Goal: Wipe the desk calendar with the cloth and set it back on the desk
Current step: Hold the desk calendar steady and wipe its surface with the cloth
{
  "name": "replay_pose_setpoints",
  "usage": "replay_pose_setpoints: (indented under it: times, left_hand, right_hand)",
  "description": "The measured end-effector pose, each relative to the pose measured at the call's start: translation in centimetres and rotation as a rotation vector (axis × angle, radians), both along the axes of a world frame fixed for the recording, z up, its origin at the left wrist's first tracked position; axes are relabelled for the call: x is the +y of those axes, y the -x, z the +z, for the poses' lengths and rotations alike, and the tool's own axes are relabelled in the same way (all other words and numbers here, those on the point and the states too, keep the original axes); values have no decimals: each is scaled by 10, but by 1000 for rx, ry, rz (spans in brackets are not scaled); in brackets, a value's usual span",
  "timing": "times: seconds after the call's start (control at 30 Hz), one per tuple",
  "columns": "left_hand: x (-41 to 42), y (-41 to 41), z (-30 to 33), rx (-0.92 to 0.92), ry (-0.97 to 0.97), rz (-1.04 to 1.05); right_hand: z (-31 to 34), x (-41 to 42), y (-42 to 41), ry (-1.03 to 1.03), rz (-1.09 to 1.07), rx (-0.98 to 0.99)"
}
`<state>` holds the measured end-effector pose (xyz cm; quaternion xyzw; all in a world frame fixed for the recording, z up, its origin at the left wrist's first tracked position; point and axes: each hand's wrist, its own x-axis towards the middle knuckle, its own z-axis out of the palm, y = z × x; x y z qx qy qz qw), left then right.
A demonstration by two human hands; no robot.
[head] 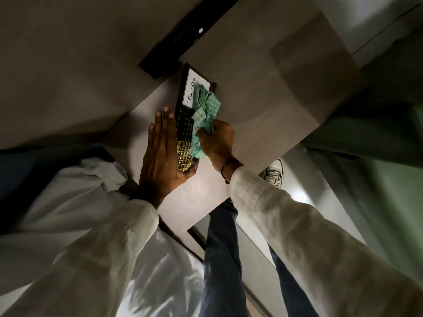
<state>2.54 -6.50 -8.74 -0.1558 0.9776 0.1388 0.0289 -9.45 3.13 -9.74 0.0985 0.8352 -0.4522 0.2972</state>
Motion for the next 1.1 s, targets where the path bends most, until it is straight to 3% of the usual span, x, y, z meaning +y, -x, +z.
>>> replay_pose_setpoints:
  times: [0.3,0.47,0.6,0.77,0.9,1.1]
  left_hand:
    - [1,0,0,20,20,-2]
    - [2,-1,-3,32,20,28]
    - [4,0,-4,49,4,30]
    - [7,2,-4,74,5,54]
    - [10,4,2,64,-8,63]
    - [12,7,3,85,-8,79]
  right_hand:
    - [0,-2,2,-20,39,41]
    - [4,-8,-4,113,55,78]
    - [-3,-2,10,-5,9,-32]
    - [9,-9,6,102,70,61]
    - [1,-7,17,-8,26,10]
    - [10,-13,8,112,69,81]
